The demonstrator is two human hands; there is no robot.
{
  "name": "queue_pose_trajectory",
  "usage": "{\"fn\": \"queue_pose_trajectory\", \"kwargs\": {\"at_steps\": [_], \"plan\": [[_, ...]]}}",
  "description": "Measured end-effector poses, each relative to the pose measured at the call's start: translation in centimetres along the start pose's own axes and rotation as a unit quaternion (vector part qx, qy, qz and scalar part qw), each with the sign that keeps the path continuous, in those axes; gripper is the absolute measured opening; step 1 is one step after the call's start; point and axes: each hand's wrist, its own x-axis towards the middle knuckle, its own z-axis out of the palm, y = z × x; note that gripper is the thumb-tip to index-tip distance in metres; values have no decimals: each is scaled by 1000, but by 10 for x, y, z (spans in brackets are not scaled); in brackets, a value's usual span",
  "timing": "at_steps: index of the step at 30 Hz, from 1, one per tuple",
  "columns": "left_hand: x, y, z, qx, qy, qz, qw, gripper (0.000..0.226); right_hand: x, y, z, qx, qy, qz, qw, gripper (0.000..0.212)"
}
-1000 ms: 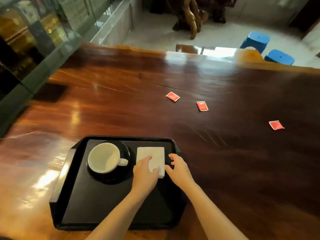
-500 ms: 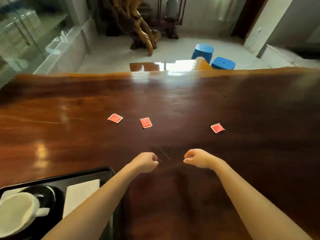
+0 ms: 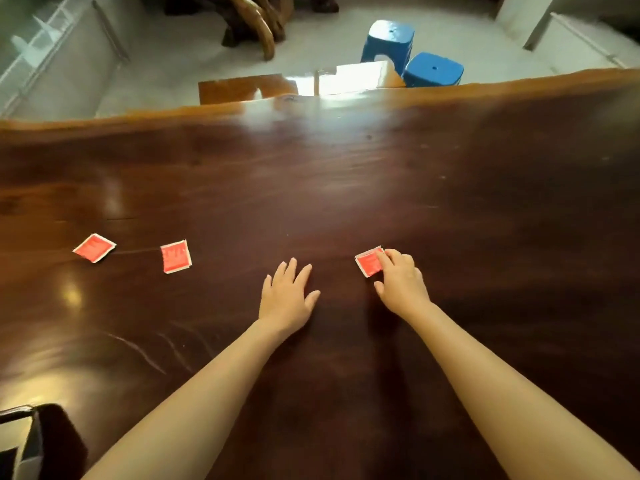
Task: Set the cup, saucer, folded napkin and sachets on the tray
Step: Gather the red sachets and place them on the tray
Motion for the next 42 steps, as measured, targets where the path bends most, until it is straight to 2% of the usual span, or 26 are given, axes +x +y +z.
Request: {"fn": "queue_pose_trajectory", "kwargs": {"at_steps": [4, 9, 12, 14, 15, 17, 19, 21, 23, 27, 31, 34, 36, 39, 42], "plan": [[15, -18, 25, 56, 13, 4, 998, 60, 22, 12, 21, -10, 21, -41, 999, 50], [12, -24, 42, 91, 70, 14, 993, 64, 30, 18, 35, -13, 133, -95, 986, 32], [13, -25, 43, 88, 70, 12, 994, 63, 32, 11, 37, 5, 185, -118, 976, 16], [13, -26, 41, 76, 67, 20, 995, 62, 31, 0, 36, 43, 172, -140, 974, 10], [12, -26, 38, 55, 67, 26, 996, 61, 29, -7, 36, 70, 152, -144, 975, 13], [11, -28, 28, -60, 69, 29, 995, 60, 23, -25, 34, 153, 82, -140, 975, 21], [5, -30, 12, -261, 49, -2, 964, 55, 14, -44, 29, 248, 18, -129, 960, 23], [-5, -35, -4, -441, 38, -21, 896, 43, 6, -63, 23, 315, -26, -113, 942, 20], [-17, -42, -15, -536, 55, -14, 843, 31, 0, -82, 17, 348, -51, -110, 930, 17], [-33, -66, -30, -607, 88, -31, 789, 20, -3, -125, 9, 354, -75, -133, 923, 11], [-48, -108, -50, -641, 108, -71, 757, 19, 1, -178, 11, 358, -77, -142, 920, 10], [-58, -146, -61, -663, 137, -116, 727, 12, 14, -216, 23, 409, -53, -98, 906, 23], [-65, -180, -64, -660, 162, -167, 714, 10, 24, -247, 37, 372, -24, -89, 924, 28], [-72, -227, -67, -655, 182, -232, 696, 4, 40, -293, 65, 170, 12, -122, 978, 37], [-79, -264, -68, -668, 188, -270, 667, 5, 49, -335, 91, 2, 40, -142, 989, 61]]}}
